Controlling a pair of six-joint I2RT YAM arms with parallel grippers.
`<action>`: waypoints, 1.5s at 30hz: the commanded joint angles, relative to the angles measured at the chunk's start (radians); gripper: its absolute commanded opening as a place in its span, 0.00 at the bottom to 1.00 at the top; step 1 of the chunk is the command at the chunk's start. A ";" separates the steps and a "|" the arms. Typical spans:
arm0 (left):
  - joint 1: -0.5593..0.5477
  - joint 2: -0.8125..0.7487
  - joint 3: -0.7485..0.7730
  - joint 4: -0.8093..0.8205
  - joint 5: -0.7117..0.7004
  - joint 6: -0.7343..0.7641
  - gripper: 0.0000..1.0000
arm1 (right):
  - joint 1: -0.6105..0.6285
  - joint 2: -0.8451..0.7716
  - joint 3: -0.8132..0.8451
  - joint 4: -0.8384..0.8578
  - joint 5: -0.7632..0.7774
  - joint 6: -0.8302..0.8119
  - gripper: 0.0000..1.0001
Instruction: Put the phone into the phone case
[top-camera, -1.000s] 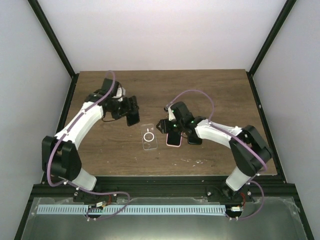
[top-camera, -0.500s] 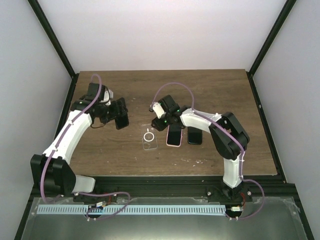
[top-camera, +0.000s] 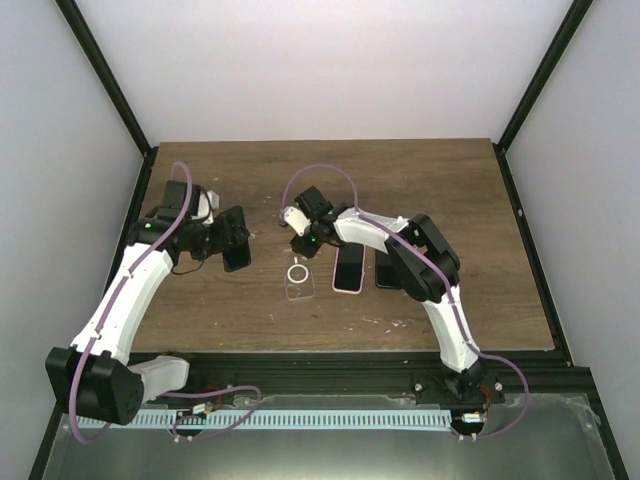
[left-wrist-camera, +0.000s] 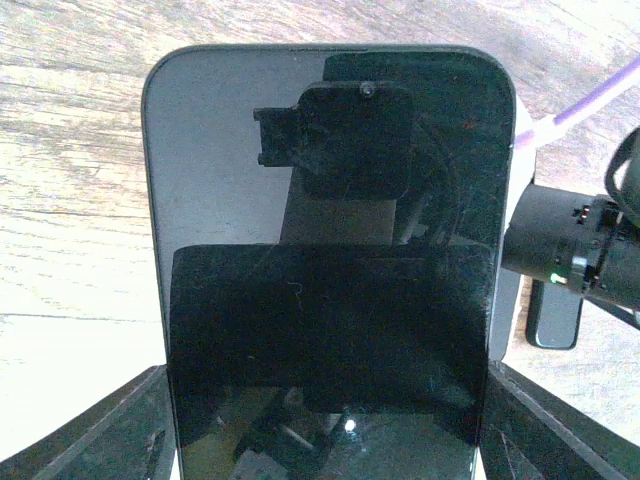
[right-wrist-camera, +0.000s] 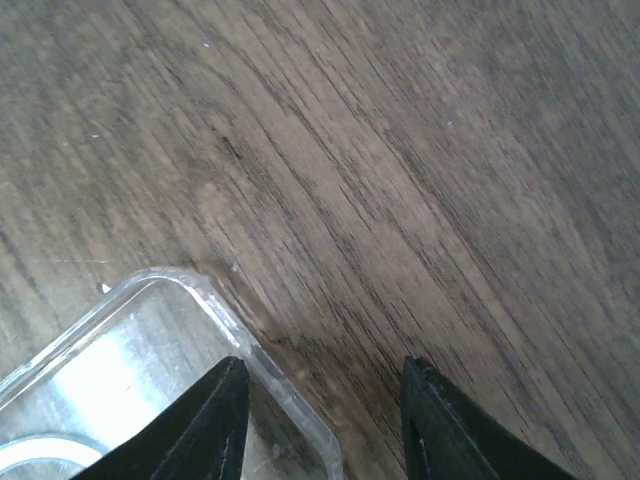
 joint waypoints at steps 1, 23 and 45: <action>0.005 -0.043 -0.010 0.008 0.001 0.020 0.36 | 0.019 0.038 0.075 -0.063 0.058 -0.044 0.38; 0.010 -0.006 -0.070 0.109 0.025 0.000 0.35 | 0.029 -0.102 0.000 -0.205 0.103 0.878 0.01; 0.012 -0.010 -0.089 0.138 0.093 -0.010 0.34 | 0.061 -0.439 -0.380 0.149 -0.144 0.880 0.76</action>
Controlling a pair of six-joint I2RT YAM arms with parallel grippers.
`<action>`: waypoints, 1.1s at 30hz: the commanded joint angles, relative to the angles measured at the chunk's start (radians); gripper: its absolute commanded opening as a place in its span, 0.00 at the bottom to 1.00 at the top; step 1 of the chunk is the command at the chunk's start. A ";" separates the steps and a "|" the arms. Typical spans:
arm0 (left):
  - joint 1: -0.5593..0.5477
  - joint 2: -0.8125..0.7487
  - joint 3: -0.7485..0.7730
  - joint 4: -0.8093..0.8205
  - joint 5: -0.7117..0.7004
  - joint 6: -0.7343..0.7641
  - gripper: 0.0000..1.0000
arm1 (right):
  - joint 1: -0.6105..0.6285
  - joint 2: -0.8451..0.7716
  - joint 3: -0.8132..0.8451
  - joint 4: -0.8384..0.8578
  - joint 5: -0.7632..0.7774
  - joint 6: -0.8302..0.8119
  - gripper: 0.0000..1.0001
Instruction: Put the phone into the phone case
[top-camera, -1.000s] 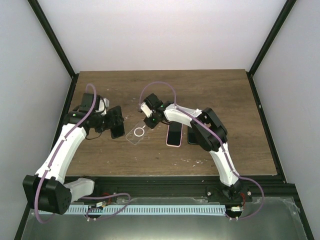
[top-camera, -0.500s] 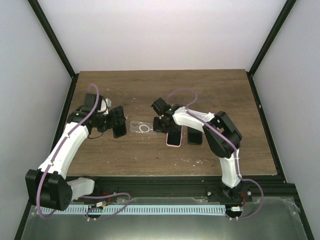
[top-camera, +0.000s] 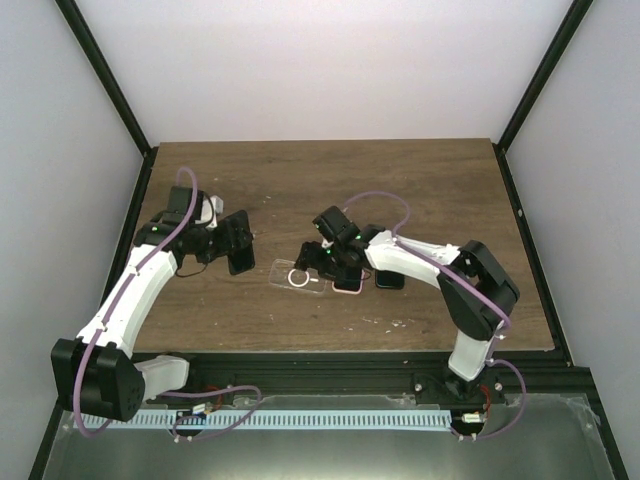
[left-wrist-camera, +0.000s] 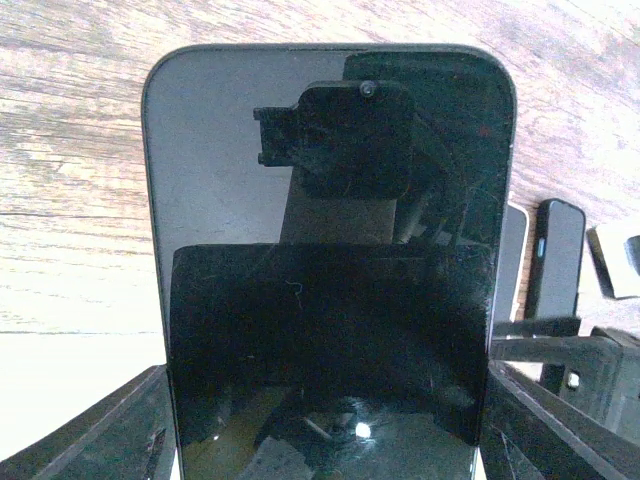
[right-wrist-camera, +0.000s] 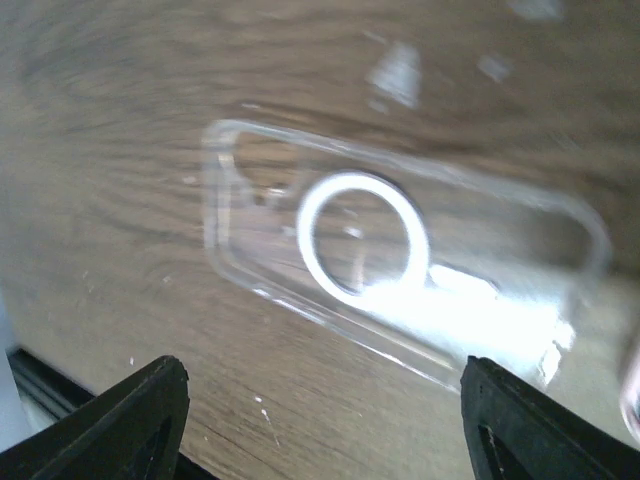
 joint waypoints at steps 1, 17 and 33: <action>0.004 -0.012 -0.008 0.048 0.058 -0.014 0.34 | -0.008 -0.010 0.053 0.143 -0.045 -0.482 0.76; 0.004 -0.014 -0.084 0.069 0.077 -0.029 0.34 | -0.017 0.269 0.261 0.005 0.131 -1.049 0.55; 0.004 -0.009 -0.094 0.086 0.085 -0.029 0.34 | -0.017 0.231 0.217 -0.054 0.147 -0.776 0.08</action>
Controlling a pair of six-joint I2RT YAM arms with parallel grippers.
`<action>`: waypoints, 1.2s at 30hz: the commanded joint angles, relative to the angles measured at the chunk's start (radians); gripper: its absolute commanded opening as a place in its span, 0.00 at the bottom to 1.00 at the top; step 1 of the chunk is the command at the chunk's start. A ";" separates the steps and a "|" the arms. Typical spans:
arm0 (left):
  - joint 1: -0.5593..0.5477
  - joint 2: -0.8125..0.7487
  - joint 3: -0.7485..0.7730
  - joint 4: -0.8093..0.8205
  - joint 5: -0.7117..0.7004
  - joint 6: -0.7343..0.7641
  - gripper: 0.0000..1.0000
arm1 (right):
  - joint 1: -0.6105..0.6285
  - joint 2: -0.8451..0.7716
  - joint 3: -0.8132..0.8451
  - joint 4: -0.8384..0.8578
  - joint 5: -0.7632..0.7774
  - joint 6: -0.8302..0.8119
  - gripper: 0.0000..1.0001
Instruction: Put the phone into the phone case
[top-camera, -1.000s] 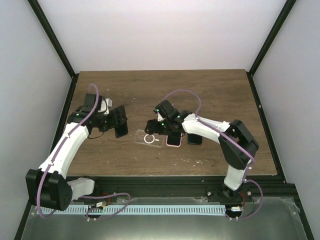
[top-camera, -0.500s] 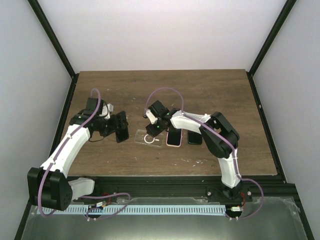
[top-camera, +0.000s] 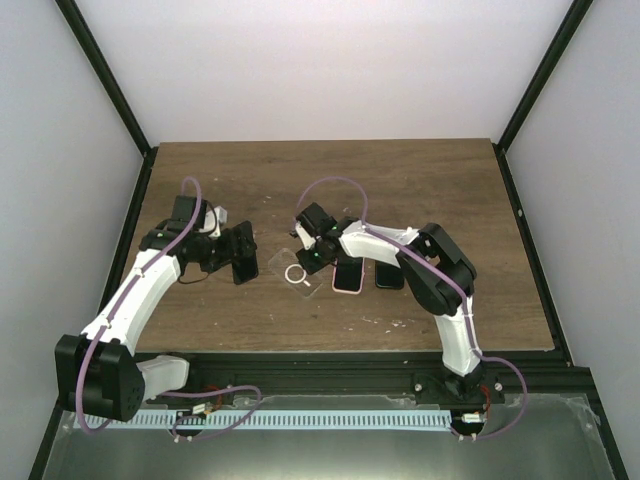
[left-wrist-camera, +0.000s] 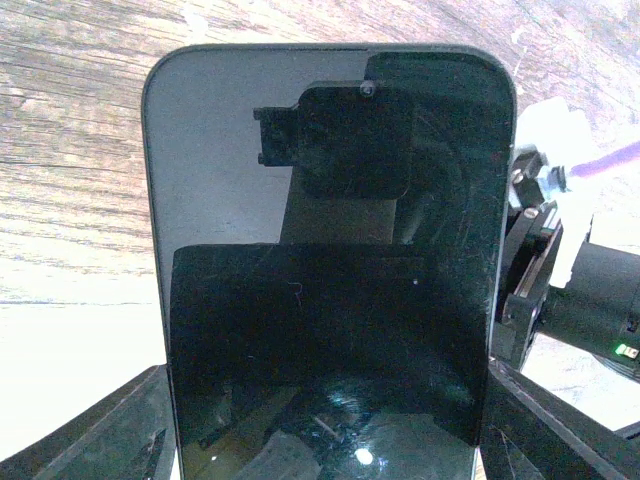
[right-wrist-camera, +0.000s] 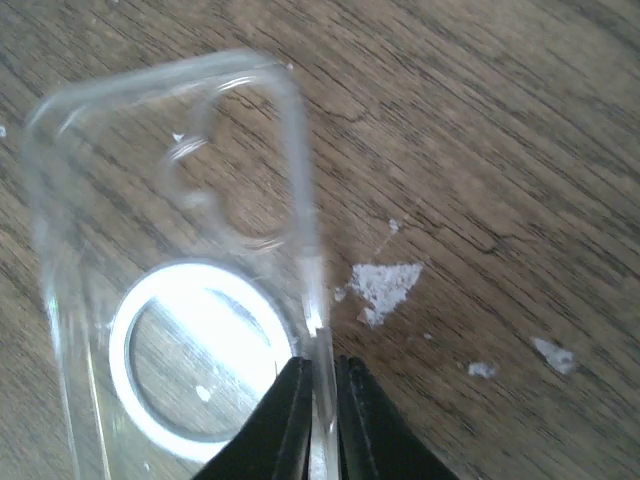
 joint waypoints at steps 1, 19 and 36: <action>0.005 -0.010 -0.003 0.040 0.027 -0.004 0.34 | -0.006 -0.051 -0.018 -0.025 0.013 0.141 0.06; -0.057 0.017 -0.052 0.116 0.048 -0.038 0.34 | 0.049 -0.184 -0.211 0.038 -0.009 0.847 0.09; -0.287 0.152 -0.032 0.244 -0.012 -0.147 0.33 | -0.065 -0.530 -0.556 0.348 -0.079 0.593 0.62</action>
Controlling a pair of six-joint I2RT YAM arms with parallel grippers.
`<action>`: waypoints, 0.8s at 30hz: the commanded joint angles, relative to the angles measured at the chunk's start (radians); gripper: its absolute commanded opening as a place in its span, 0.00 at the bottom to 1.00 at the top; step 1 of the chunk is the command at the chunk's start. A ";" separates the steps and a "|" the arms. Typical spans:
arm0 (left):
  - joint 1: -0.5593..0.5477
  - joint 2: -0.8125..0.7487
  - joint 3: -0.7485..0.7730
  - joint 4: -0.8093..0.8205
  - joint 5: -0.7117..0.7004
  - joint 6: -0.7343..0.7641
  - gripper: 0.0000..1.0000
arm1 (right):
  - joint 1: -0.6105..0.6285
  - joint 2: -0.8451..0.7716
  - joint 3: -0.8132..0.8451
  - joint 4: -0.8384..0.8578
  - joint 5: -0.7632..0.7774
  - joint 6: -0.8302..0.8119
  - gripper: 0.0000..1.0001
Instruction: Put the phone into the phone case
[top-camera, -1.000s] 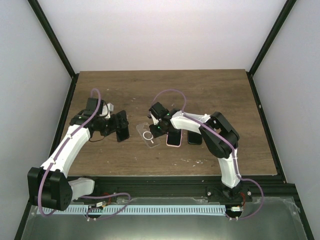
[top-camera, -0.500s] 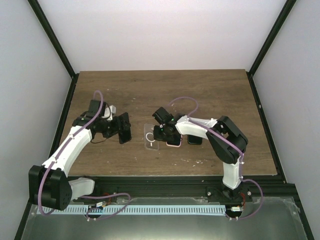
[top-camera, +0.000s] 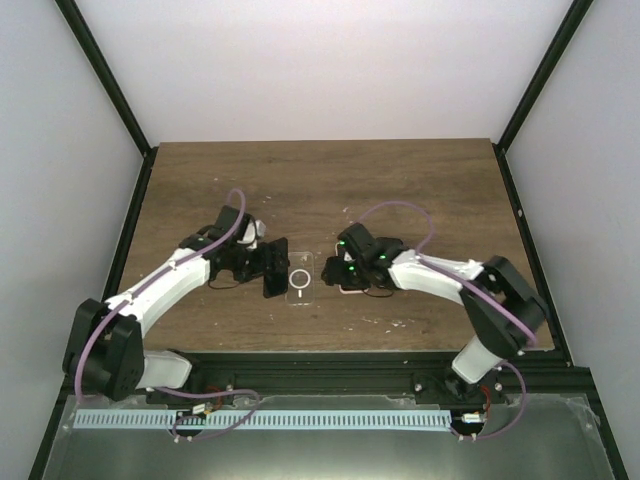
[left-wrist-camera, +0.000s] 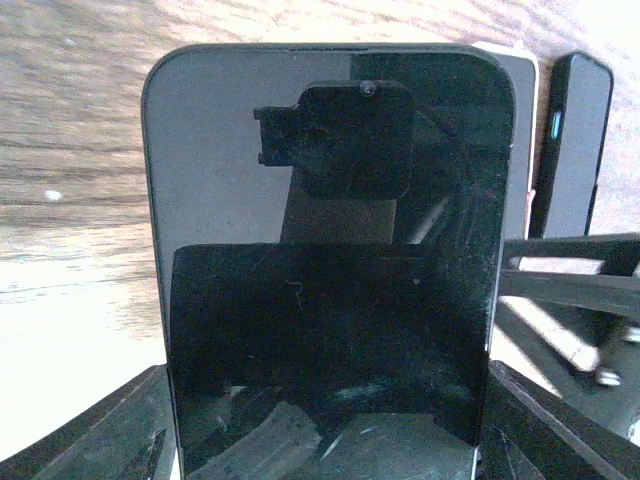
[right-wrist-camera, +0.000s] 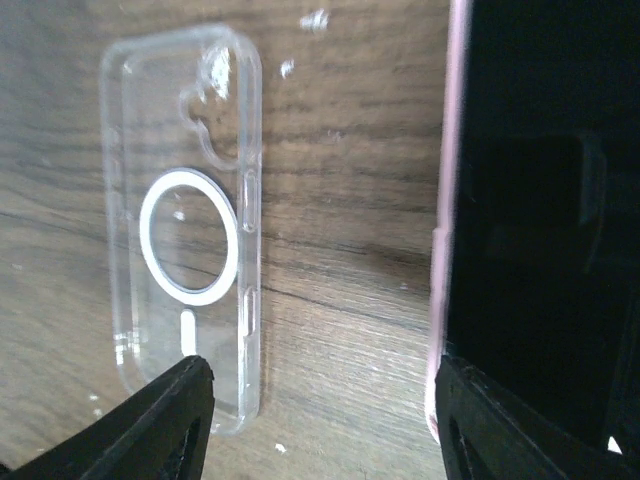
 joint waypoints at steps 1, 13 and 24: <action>-0.057 0.054 0.041 0.086 -0.003 -0.049 0.33 | -0.054 -0.152 -0.098 0.203 -0.110 -0.073 0.62; -0.152 0.190 0.089 0.157 -0.018 -0.148 0.34 | -0.047 -0.235 -0.239 0.465 -0.432 0.018 0.48; -0.163 0.184 0.102 0.162 -0.015 -0.173 0.36 | 0.034 -0.181 -0.218 0.443 -0.339 0.118 0.32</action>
